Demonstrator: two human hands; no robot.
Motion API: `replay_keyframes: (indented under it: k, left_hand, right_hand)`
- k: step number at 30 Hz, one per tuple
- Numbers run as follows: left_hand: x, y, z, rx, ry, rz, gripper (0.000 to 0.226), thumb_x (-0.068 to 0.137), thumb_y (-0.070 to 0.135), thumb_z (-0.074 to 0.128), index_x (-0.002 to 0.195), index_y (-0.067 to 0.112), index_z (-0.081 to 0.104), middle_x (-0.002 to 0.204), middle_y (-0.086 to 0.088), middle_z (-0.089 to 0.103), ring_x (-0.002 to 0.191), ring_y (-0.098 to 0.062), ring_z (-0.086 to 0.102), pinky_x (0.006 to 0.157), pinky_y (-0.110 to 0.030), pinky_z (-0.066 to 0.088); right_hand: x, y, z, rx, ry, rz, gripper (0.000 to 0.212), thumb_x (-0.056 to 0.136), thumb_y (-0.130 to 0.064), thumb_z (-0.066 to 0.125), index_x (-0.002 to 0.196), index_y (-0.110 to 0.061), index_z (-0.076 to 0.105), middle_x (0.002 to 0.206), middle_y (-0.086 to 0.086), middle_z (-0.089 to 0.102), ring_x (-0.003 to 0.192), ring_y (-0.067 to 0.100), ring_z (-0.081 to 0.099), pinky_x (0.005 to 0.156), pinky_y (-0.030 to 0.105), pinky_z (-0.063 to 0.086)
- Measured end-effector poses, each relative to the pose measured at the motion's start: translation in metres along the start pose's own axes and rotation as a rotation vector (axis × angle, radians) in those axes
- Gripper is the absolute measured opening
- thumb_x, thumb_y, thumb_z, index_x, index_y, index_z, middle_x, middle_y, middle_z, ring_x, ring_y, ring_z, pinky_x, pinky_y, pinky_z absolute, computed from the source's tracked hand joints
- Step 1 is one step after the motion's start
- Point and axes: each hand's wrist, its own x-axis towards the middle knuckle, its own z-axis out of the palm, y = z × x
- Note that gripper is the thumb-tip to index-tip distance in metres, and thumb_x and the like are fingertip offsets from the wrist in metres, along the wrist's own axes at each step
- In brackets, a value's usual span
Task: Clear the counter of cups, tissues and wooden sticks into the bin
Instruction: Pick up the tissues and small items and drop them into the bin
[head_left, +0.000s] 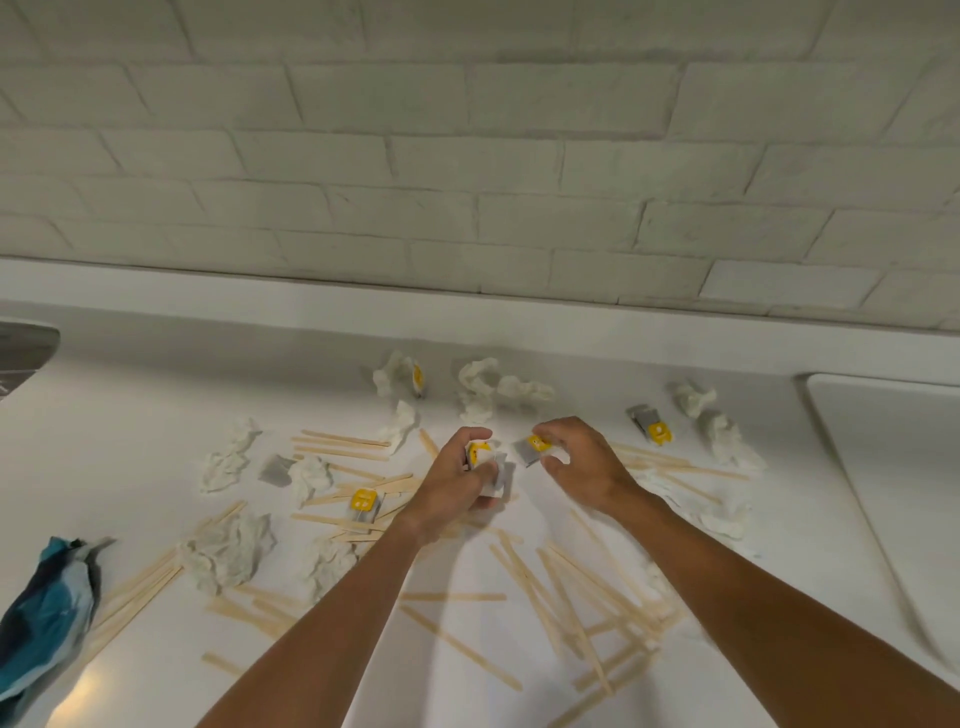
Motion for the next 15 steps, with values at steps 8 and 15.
replay_keyframes:
  k: [8,15]
  left_hand:
    - [0.012,-0.003,-0.007,0.042,0.032,0.003,0.029,0.094,0.006,0.055,0.12,0.02,0.055,0.094,-0.004,0.056,0.079,-0.013,0.059,0.061,-0.025,0.054]
    - [0.021,-0.004,-0.004,0.125,0.035,0.022,0.031,0.095,0.012,0.057,0.12,0.028,0.055,0.095,-0.003,0.058,0.08,-0.011,0.06,0.067,-0.023,0.054]
  right_hand:
    - [0.019,-0.009,0.009,-0.261,-0.132,-0.073,0.043,0.094,-0.019,0.056,0.136,-0.026,0.053,0.137,-0.002,0.052,0.128,0.023,0.041,0.102,0.037,0.033]
    - [0.022,-0.004,0.008,-0.088,-0.045,0.01,0.023,0.086,-0.014,0.064,0.108,-0.018,0.064,0.097,-0.002,0.055,0.099,0.024,0.058,0.087,0.036,0.047]
